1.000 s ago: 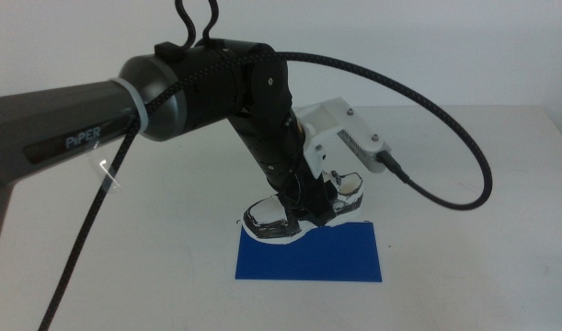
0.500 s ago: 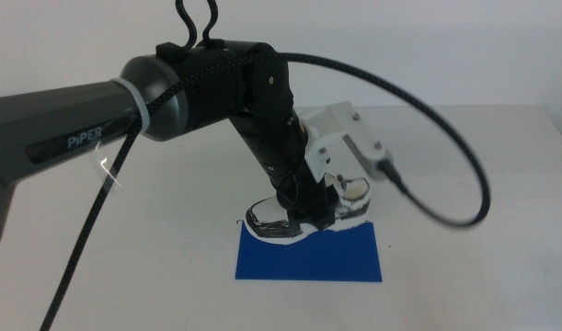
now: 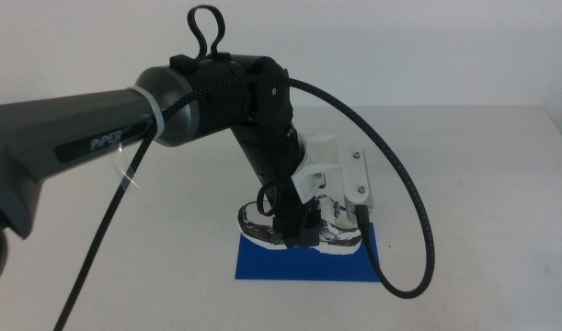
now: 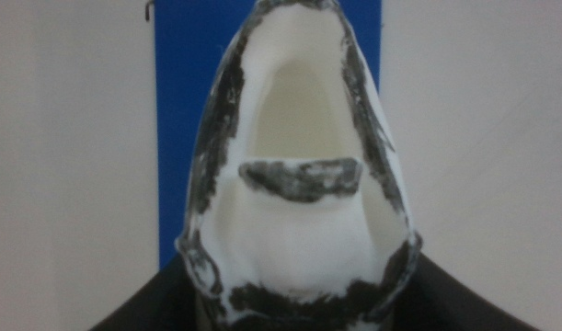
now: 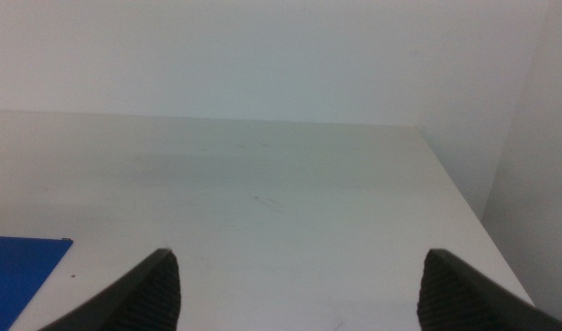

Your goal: Use one arm to grab the shoe from the table and place it on the mat.

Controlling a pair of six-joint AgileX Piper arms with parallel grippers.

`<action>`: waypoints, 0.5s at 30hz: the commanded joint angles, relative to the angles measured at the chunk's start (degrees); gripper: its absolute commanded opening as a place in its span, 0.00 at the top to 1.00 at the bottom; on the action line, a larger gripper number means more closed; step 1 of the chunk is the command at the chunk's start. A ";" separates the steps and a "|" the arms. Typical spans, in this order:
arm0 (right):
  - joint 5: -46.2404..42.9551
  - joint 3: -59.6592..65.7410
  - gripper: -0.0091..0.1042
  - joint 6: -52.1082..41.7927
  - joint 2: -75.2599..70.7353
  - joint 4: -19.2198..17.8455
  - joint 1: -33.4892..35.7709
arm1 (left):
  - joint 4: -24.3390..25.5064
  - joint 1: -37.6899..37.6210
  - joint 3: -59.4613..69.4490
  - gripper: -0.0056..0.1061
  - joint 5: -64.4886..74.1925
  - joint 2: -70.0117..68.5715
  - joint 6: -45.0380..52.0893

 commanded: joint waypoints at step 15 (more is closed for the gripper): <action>-4.55 -0.54 0.33 -0.72 -1.21 -0.49 0.18 | -2.88 0.80 -1.80 0.72 -3.39 1.46 0.16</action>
